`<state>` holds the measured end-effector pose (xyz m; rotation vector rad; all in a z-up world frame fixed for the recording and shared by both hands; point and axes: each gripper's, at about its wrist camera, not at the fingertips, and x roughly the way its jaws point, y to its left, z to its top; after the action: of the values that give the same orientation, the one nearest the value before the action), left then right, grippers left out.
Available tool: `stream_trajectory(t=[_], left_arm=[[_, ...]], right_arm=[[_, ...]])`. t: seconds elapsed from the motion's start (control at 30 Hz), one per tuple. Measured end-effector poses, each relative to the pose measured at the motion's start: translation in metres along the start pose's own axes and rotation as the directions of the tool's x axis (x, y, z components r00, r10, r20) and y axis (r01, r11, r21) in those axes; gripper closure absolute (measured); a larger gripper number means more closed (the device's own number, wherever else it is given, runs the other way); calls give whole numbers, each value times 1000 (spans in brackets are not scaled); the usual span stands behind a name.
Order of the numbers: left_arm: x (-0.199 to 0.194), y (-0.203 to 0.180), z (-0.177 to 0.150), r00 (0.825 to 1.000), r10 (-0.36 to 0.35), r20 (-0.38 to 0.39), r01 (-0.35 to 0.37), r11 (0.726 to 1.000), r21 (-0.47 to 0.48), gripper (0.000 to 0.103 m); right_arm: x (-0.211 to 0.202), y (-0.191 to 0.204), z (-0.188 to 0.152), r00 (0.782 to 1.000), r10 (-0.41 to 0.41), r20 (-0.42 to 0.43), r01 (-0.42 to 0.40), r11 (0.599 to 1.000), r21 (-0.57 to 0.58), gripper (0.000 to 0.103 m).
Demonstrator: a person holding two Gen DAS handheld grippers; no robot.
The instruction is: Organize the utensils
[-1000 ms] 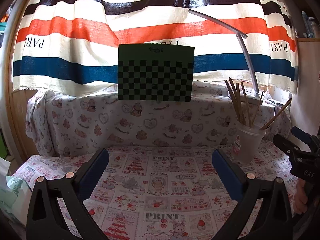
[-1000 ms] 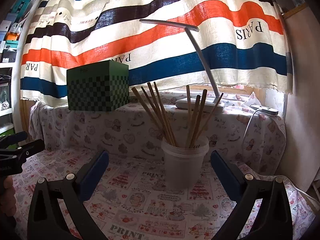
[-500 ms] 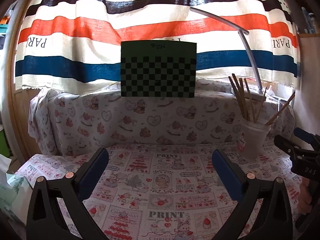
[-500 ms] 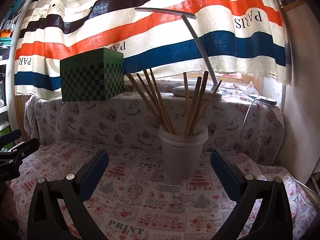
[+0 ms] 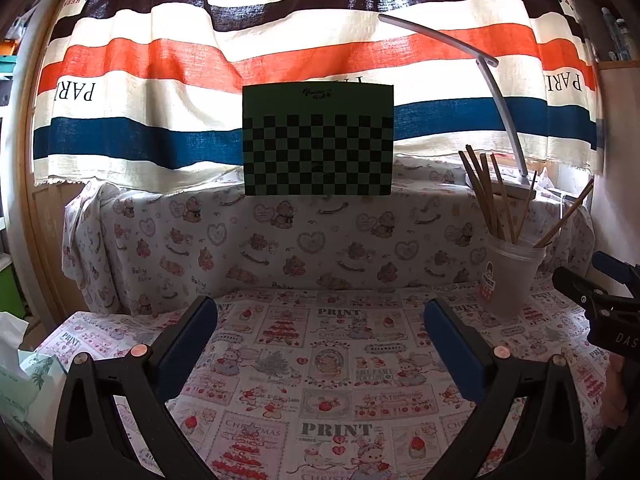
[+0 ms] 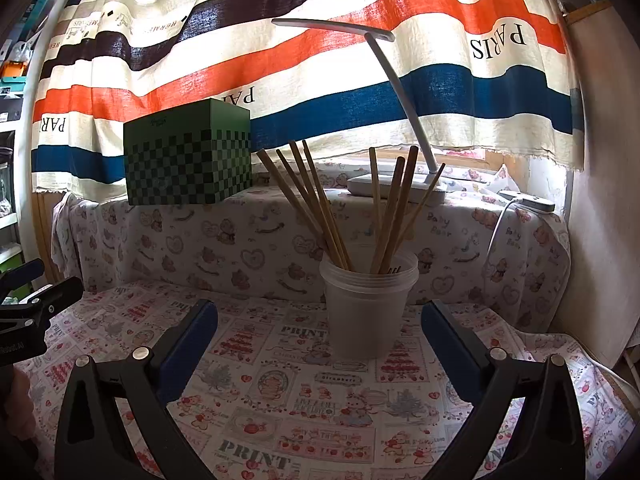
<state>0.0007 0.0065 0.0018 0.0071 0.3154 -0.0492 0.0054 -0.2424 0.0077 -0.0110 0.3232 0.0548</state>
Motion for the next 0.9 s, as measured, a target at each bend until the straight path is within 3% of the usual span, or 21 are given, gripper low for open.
stream_trajectory(t=[0.9], left_arm=[[0, 1, 0, 1000, 6, -2, -6, 1000, -5, 0]], right_arm=[[0, 0, 0, 1000, 0, 0, 0, 1000, 1, 0]])
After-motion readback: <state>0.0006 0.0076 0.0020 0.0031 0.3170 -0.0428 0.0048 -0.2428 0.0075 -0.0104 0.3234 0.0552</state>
